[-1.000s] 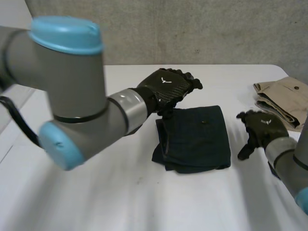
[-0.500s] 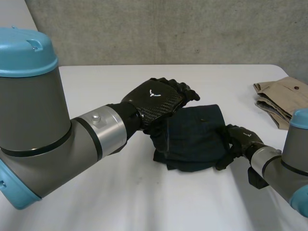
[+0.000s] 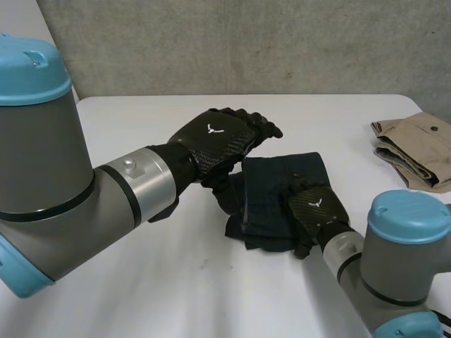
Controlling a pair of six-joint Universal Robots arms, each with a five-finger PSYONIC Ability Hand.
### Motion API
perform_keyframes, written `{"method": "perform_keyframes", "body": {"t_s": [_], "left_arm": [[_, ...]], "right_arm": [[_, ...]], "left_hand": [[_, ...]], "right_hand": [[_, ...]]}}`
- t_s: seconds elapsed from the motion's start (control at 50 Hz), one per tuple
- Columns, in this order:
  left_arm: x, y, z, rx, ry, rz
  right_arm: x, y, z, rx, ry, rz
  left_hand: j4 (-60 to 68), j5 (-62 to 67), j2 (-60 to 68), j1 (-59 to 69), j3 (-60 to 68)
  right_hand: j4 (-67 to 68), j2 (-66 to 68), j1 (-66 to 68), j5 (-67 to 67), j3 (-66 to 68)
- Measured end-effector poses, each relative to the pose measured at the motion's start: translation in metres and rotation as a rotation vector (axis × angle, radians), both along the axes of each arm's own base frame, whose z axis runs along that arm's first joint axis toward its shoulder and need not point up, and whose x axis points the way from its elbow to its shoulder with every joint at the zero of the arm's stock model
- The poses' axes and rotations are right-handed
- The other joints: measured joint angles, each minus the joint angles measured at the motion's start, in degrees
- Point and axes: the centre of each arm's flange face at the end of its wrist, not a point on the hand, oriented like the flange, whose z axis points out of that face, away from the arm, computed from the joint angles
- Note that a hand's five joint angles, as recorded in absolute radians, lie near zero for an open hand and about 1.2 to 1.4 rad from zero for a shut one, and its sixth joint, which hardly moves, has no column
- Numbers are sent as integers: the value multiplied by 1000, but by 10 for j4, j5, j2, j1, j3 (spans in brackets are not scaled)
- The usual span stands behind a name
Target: Fold the laundry.
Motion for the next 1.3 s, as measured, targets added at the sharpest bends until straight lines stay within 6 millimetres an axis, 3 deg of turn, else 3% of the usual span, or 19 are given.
{"method": "perform_keyframes", "body": {"t_s": [0.16, 0.3, 0.42, 0.64, 0.7, 0.76, 0.9, 1.06, 1.08, 1.2, 1.28, 1.3], "left_arm": [[-1, -1, 1, -8, 8, 1], [-1, -2, 1, -9, 9, 1], [-1, -1, 0, -11, 10, 0], [0, 0, -1, -9, 9, 0], [0, 0, -1, -8, 9, 0], [1, 0, -1, -8, 9, 3], [2, 0, 1, -11, 12, 7], [3, 1, 7, -12, 32, 10], [4, 1, 8, -13, 35, 11], [4, 1, 11, -17, 44, 13], [4, 1, 11, -16, 44, 14], [4, 2, 11, -15, 43, 15]], "right_arm": [[6, -10, -18, -26, 37, 15], [10, -18, -19, -84, 52, 25], [14, -26, -18, -117, 60, 31], [23, -43, -23, -130, 53, 32], [25, -46, -23, -136, 50, 30], [26, -52, -18, -152, 40, 25], [23, -66, -2, -193, 28, 4], [-9, -93, 10, -208, 91, -35], [-27, -106, 13, -220, 131, -40], [-79, -142, 22, -273, 226, -40], [-96, -154, 25, -296, 246, -22], [-109, -165, 23, -316, 252, 15]], "left_hand": [[0, 0, 0, 0, 0], [0, 0, 0, 0, 0], [0, 0, 0, 0, 0], [0, 0, 0, 0, 0], [0, 0, 0, 0, 0], [0, 0, 0, 0, 0], [0, 0, 0, 0, 0], [0, 0, 0, 0, 0], [0, 0, 0, 0, 0], [0, 0, 0, 0, 0], [0, 0, 0, 0, 0], [0, 0, 0, 0, 0]], "right_hand": [[0, 0, 1, 0, 0], [12, 25, 28, 15, 31], [127, 143, 130, 101, 147], [166, 178, 171, 123, 183], [256, 271, 234, 186, 274], [434, 442, 343, 360, 433], [507, 511, 393, 421, 499], [535, 529, 407, 420, 527], [537, 529, 407, 420, 530], [537, 529, 407, 420, 536], [541, 529, 407, 420, 539], [543, 529, 407, 420, 540]]}}
